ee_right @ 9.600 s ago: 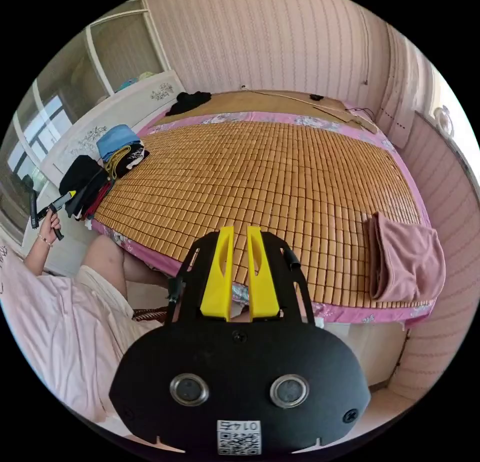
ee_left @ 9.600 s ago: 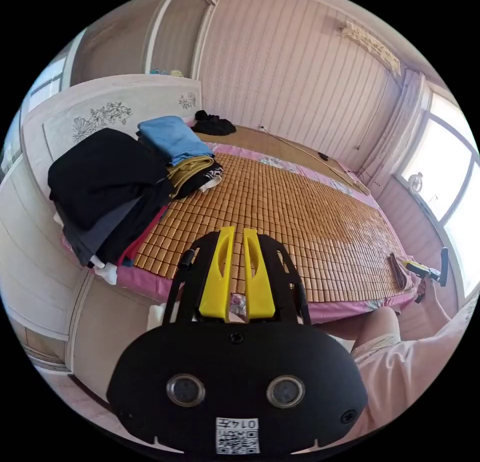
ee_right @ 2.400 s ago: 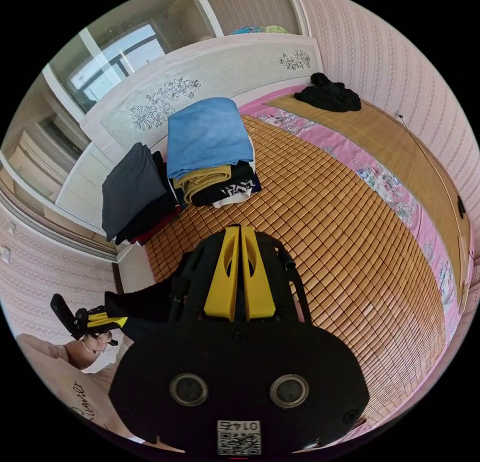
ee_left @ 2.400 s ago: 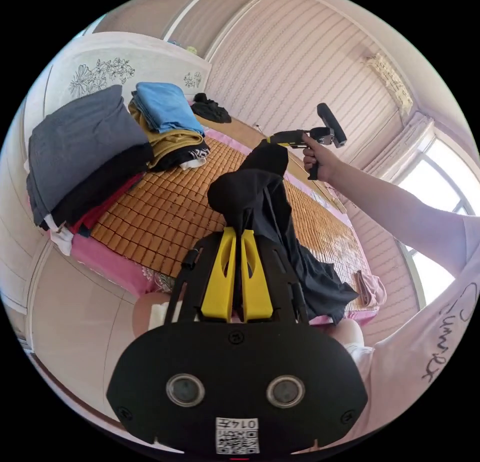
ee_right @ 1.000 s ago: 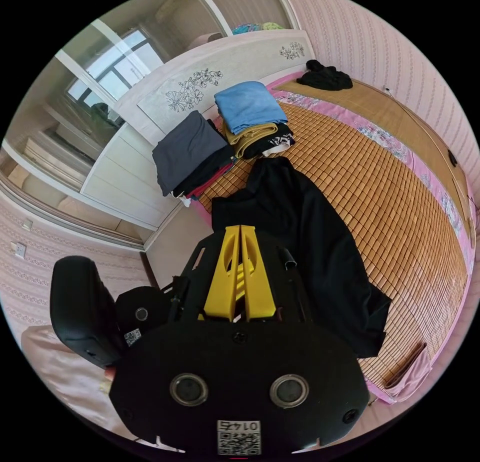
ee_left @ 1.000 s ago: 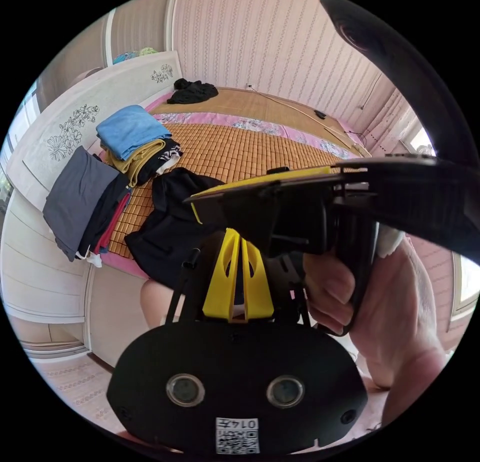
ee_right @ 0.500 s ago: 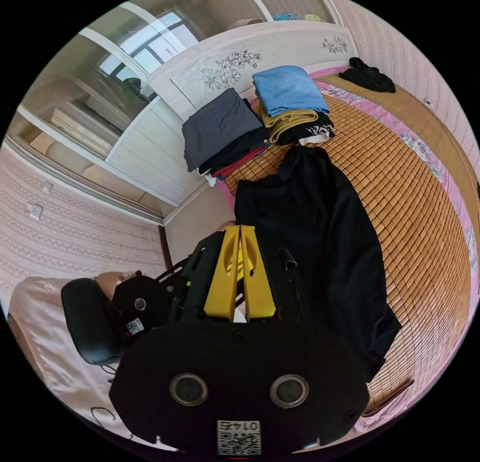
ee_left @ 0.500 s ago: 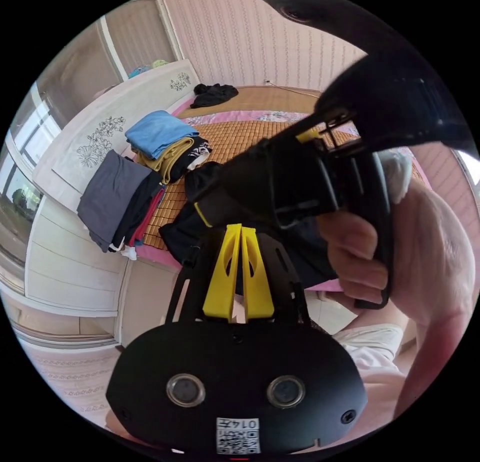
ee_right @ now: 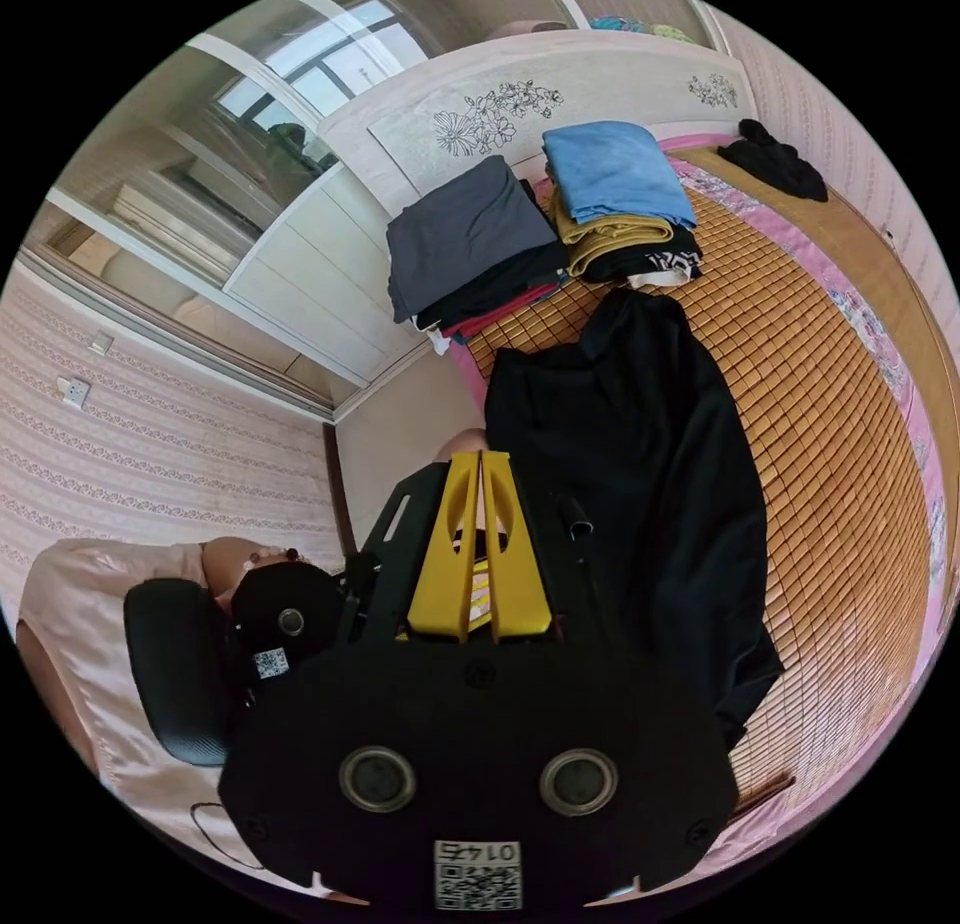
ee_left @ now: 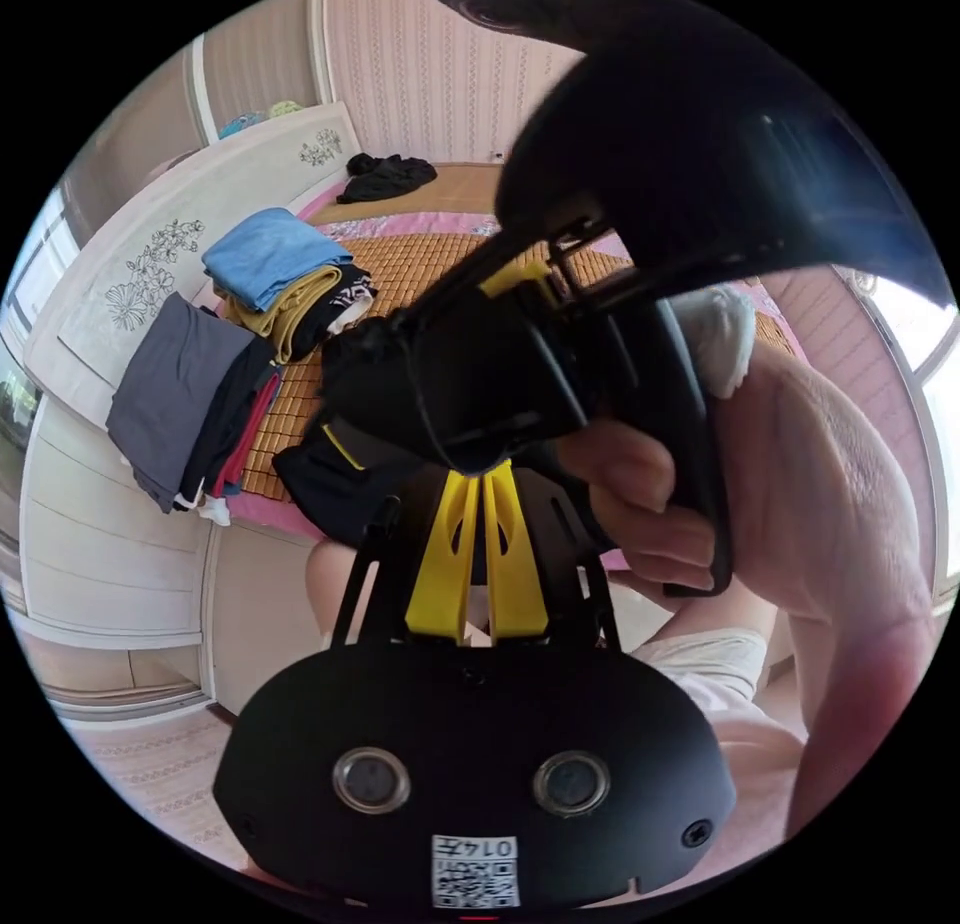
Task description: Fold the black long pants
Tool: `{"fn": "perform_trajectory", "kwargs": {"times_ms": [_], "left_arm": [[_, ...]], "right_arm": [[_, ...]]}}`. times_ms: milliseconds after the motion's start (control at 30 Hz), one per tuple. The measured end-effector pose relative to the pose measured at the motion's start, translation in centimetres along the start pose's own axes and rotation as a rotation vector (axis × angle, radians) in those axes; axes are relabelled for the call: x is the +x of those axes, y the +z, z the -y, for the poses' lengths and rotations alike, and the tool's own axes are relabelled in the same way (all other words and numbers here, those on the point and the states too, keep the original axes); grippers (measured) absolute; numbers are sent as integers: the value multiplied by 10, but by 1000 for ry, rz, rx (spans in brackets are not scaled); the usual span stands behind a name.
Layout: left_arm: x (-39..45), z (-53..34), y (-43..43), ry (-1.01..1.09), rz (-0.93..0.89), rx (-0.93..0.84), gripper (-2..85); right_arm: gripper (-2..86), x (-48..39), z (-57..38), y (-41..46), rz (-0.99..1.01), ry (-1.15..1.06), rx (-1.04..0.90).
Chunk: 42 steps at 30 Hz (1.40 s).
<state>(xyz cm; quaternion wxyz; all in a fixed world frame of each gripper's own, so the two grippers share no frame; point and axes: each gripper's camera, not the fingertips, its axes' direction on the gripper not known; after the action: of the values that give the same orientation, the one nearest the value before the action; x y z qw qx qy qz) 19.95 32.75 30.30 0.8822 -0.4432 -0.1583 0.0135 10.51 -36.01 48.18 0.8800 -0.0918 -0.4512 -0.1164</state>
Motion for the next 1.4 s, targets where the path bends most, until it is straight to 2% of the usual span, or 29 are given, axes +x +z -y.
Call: {"fn": "perform_trajectory", "kwargs": {"times_ms": [33, 167, 333, 500, 767, 933, 1000, 1167, 1300, 1400], "left_arm": [[0, 2, 0, -22, 70, 30, -8], [1, 5, 8, -19, 26, -3, -8], [-3, 10, 22, -86, 249, -49, -8], [-25, 16, 21, -164, 176, -81, -8], [-65, 28, 32, -250, 312, -126, -8], [-97, 26, 32, -149, 131, -64, -8], [-105, 24, 29, -84, 114, -28, -8], [-125, 22, 20, -31, 178, 48, -7], [-149, 23, 17, -6, 67, 68, -7], [-164, 25, 15, 1, 55, 84, -7]], "right_arm": [[-10, 6, -4, -1, -16, 23, 11], [-10, 33, -26, -2, 14, 86, 70], [-10, 80, -82, -3, -150, 261, 139], [-10, 106, -132, -1, -279, 365, 104], [-10, 120, -184, 4, -391, 407, 15], [-9, 126, -201, 14, -532, 445, -44], [-9, 132, -209, 16, -568, 488, -52], [-4, 148, -232, 10, -477, 545, -22], [33, 156, -250, -5, -482, 562, 0], [61, 165, -264, -17, -469, 594, 2]]}}
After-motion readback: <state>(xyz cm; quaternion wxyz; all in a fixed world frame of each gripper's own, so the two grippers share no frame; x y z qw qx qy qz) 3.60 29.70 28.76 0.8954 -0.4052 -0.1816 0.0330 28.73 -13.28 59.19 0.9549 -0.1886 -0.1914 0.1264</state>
